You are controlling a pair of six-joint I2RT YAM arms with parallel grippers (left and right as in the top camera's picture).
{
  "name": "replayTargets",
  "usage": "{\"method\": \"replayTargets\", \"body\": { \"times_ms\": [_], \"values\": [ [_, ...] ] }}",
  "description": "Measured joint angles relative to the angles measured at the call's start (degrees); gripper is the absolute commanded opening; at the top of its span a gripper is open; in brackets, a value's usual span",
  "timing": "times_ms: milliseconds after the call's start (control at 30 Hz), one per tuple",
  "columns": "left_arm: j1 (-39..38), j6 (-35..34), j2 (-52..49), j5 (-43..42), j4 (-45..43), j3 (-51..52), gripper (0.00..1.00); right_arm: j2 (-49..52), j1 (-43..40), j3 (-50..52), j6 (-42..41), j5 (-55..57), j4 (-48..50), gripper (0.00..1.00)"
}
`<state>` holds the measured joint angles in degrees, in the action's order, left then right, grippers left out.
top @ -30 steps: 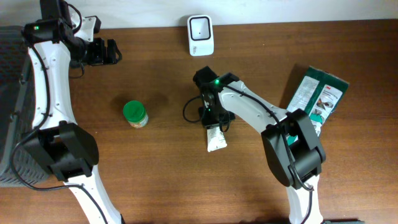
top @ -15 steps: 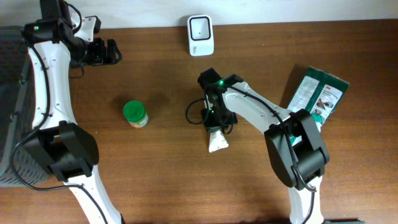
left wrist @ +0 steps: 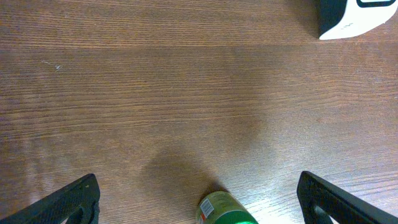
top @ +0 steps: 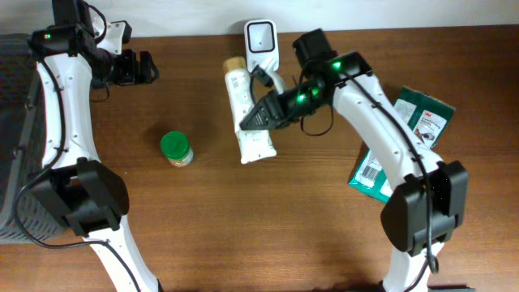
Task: Scan the item barcode
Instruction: 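Lift the white tube and hold it before the white scanner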
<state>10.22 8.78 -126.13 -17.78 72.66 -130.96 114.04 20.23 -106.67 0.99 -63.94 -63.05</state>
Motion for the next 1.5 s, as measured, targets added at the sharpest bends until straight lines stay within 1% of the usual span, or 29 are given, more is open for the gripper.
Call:
{"method": "replayTargets", "body": {
  "times_ms": [67, 133, 200, 300, 400, 467, 500, 533, 567, 600, 633, 667, 733, 800, 867, 900, 933, 1033, 1067, 1200, 1500],
  "values": [
    [0.0, 0.0, 0.0, 0.0, 0.0, 0.0, 0.99, -1.6, -1.33, -1.18, 0.22, -3.82, 0.02, 0.04],
    [0.0, 0.0, 0.0, 0.0, 0.0, 0.0, 0.99, -3.45, -2.08, -1.25, 0.09, -5.38, 0.02, 0.04],
    [0.0, 0.0, 0.0, 0.0, 0.0, 0.0, 0.99, -3.98, -2.1, -1.27, -1.03, -5.01, 0.02, 0.04],
    [0.0, 0.0, 0.0, 0.0, 0.0, 0.0, 0.99, -3.98, -2.1, -2.47, -4.94, -0.39, -0.24, 0.04],
    [0.0, 0.0, 0.0, 0.0, 0.0, 0.0, 0.99, -3.93, -1.4, -12.41, -9.16, 13.68, -2.56, 0.04],
    [0.0, 0.0, 0.0, 0.0, 0.02, 0.0, 0.99, -3.82, 0.52, -20.55, -10.1, 26.95, -3.74, 0.04],
    [0.0, 0.0, 0.0, 0.0, 0.02, 0.0, 0.99, -3.82, 2.25, -23.1, -9.77, 35.87, -2.8, 0.04],
    [0.0, 0.0, 0.0, 0.0, 0.0, 0.0, 0.99, -3.56, 3.3, -23.45, -8.44, 42.29, -1.53, 0.04],
    [0.0, -0.02, 0.0, 0.0, 0.0, 0.0, 0.99, -2.23, 4.63, -23.58, -5.92, 50.84, 0.66, 0.04],
    [0.0, 0.0, 0.0, 0.0, -0.04, 0.0, 0.99, -0.46, 5.4, -23.61, -3.17, 56.72, 2.97, 0.04],
    [0.0, 0.0, 0.0, 0.0, -0.02, 0.0, 0.99, 2.36, 6.01, -23.63, 0.15, 63.43, 6.8, 0.04],
    [0.0, 0.0, 0.0, 0.0, -0.02, 0.0, 0.99, 4.94, 6.19, -23.61, 2.58, 67.63, 8.39, 0.04],
    [0.0, 0.0, 0.0, 0.0, 0.0, 0.0, 0.99, 12.55, 6.23, -23.61, 8.94, 77.75, 15.21, 0.04],
    [0.0, 0.0, 0.0, 0.0, -0.09, 0.0, 0.99, 17.94, 6.23, -23.54, 14.71, 84.41, 20.57, 0.04],
    [0.0, 0.0, 0.0, -0.02, 0.04, 0.0, 0.99, 24.06, 6.23, -23.5, 22.43, 90.99, 29.86, 0.04],
    [0.0, 0.0, 0.0, -0.02, -0.02, -0.02, 0.99, 25.66, 6.23, -23.45, 25.22, 92.67, 31.65, 0.04],
    [0.0, 0.0, 0.0, -0.02, 0.07, -0.02, 0.99, 28.59, 6.23, -23.45, 29.31, 95.76, 37.46, 0.04],
    [0.0, 0.0, 0.0, 0.0, 0.0, -0.02, 0.99, 33.2, 6.23, -23.41, 34.18, 100.94, 43.69, 0.04],
    [0.0, 0.0, 0.0, 0.0, 0.0, -0.02, 0.99, 34.36, 6.12, -23.41, 35.26, 102.07, 44.44, 0.04],
    [0.0, 0.0, 0.0, 0.0, 0.0, -0.02, 0.99, 35.56, 6.12, -23.41, 36.81, 103.71, 44.63, 0.04],
    [0.0, 0.0, 0.0, 0.0, 0.0, -0.02, 0.99, 35.56, 6.12, -23.41, 36.61, 104.69, 43.19, 0.04]
  ]
}}
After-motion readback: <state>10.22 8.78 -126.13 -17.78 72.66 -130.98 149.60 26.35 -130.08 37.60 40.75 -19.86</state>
